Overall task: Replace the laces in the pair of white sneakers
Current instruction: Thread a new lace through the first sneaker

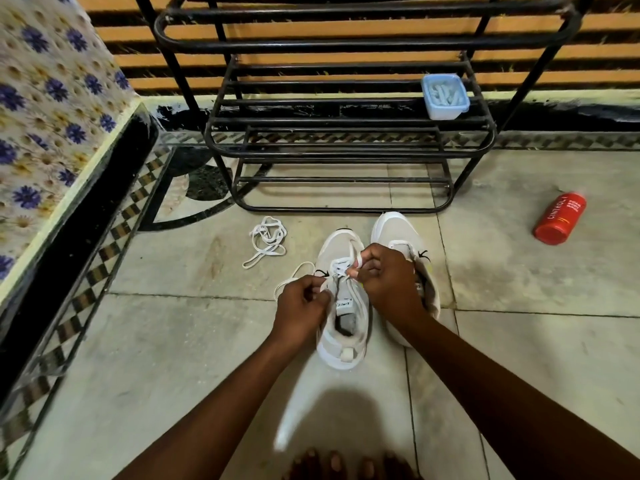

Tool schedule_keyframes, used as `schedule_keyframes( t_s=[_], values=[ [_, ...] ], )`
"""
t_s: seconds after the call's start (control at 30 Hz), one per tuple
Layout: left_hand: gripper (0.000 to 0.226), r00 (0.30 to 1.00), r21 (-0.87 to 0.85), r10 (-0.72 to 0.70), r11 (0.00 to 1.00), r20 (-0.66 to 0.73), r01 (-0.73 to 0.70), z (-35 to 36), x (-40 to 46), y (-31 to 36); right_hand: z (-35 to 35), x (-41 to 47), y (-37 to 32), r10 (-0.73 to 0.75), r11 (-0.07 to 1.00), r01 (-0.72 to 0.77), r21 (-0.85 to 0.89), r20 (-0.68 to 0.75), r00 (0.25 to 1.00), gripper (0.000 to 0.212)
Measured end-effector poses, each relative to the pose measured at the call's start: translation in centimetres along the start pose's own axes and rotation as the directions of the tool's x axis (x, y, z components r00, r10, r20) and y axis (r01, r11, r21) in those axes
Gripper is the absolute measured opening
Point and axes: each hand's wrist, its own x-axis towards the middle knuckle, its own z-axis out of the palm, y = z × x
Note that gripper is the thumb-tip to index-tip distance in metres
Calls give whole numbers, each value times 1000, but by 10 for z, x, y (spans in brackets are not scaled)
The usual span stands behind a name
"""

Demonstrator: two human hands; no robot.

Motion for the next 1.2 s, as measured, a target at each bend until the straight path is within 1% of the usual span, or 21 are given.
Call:
schedule_keyframes(
  t_s=[0.07,0.13,0.27,0.37,0.43,0.5,0.6,0.7,0.8,0.9,1.0,1.03,1.1,1.2],
  values=[
    [15,996,-136,-84,987,13,85,0,0,-1,10,0,1,-8,999,6,-38,-27,1000,21],
    [17,991,-224,-133,965,31,137,1,0,1,20,0,2,-8,999,6,-45,-42,999,18],
    [17,982,-343,-165,920,94,187,0,3,-3,33,0,4,-22,995,15,-95,-72,997,20],
    [21,978,-387,-172,899,116,205,0,4,-5,36,-2,3,-41,992,29,-123,-92,995,21],
    [22,979,-399,-163,895,122,198,1,3,-6,35,-3,5,-51,987,37,-156,-83,995,22],
    [22,980,-395,-156,898,127,194,2,5,-7,33,-2,7,-69,971,54,-231,-58,996,22],
    [23,981,-389,-139,903,133,181,3,5,-8,29,2,6,-110,905,109,-410,20,994,16],
    [23,982,-397,-118,903,144,167,3,5,-9,29,7,4,-109,866,125,-484,62,992,16],
    [24,979,-365,-119,915,163,172,1,8,-11,31,6,3,-64,866,71,-495,30,997,16],
    [28,979,-327,-105,932,175,159,-1,12,-10,34,5,-2,-2,867,27,-498,52,999,15],
    [28,975,-280,-95,948,199,149,-2,12,-8,32,10,-2,76,903,-56,-427,30,997,20],
    [28,974,-291,-92,945,207,151,-2,11,-8,30,13,-1,87,919,-70,-388,25,996,20],
    [27,972,-329,-60,935,226,134,-1,11,-9,25,14,-1,83,940,-66,-334,37,996,15],
    [28,972,-294,-57,948,228,124,-1,12,-11,19,9,-6,32,939,-10,-343,61,998,7]
  ],
)
